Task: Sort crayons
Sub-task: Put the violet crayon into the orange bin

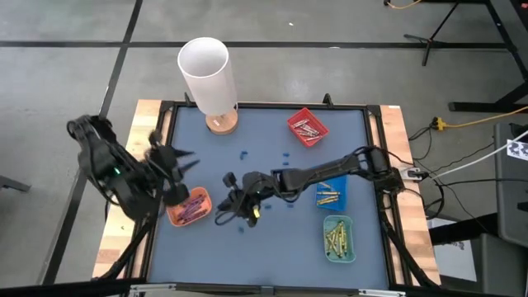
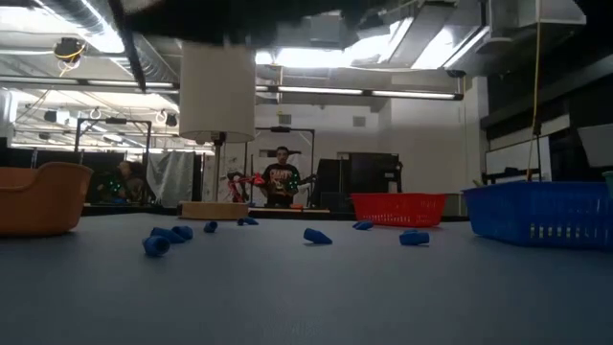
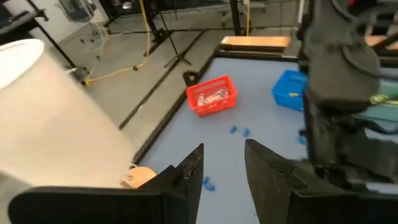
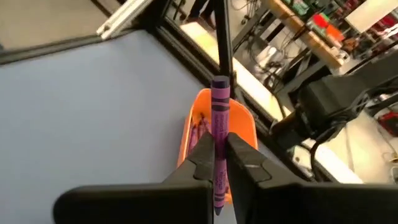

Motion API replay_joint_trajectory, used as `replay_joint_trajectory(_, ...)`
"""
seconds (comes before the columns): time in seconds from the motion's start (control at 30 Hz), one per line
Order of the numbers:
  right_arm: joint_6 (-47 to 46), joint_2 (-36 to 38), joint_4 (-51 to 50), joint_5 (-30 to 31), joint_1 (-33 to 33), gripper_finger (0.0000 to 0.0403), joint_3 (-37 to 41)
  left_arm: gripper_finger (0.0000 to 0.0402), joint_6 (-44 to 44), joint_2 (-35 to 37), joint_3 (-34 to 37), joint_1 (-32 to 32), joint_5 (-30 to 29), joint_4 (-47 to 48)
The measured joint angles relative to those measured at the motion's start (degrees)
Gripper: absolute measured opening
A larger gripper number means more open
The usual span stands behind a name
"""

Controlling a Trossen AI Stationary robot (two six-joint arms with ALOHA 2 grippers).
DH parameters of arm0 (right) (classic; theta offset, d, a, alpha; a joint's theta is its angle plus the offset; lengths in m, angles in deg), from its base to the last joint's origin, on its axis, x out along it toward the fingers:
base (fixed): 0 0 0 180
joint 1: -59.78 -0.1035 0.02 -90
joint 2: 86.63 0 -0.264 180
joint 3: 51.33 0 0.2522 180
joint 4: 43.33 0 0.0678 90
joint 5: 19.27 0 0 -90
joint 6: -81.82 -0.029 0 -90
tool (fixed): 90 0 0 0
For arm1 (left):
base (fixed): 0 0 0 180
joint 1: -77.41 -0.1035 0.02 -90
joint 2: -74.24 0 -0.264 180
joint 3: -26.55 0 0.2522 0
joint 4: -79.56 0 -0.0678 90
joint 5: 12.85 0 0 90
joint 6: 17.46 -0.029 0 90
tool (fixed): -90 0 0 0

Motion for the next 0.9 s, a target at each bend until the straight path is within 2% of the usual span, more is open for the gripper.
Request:
replay_joint_trajectory(0.1,0.01,-3.33,6.74,-0.87,0.77,0.0019,-0.33,0.0102,0.16,5.66,4.7,-0.57,-0.51,-0.76)
replay_joint_trajectory(0.23,0.1,-6.97,15.42,-1.09,1.57,0.0019,-1.39,0.0102,-1.05,13.43,14.4,-1.54,-0.63,-8.13)
replay_joint_trajectory(0.37,0.09,-10.49,18.56,-1.39,2.16,0.0019,-4.15,0.0102,-5.73,21.17,26.22,-2.44,-0.56,-19.58)
replay_joint_trajectory(0.5,0.04,-14.37,18.2,-1.77,2.24,0.0019,-9.08,0.0102,-13.08,28.07,38.19,-3.86,0.7,-34.92)
replay_joint_trajectory(0.7,-0.02,-19.67,18.16,-1.81,2.1,0.0019,-15.44,0.0102,-28.7,35.34,52.77,-7.15,8.32,-60.56)
replay_joint_trajectory(0.9,-0.04,-20.75,17.39,-1.26,2.06,0.0019,-16.52,0.0102,-42.46,39.68,64.16,-12.4,18.8,-82.15)
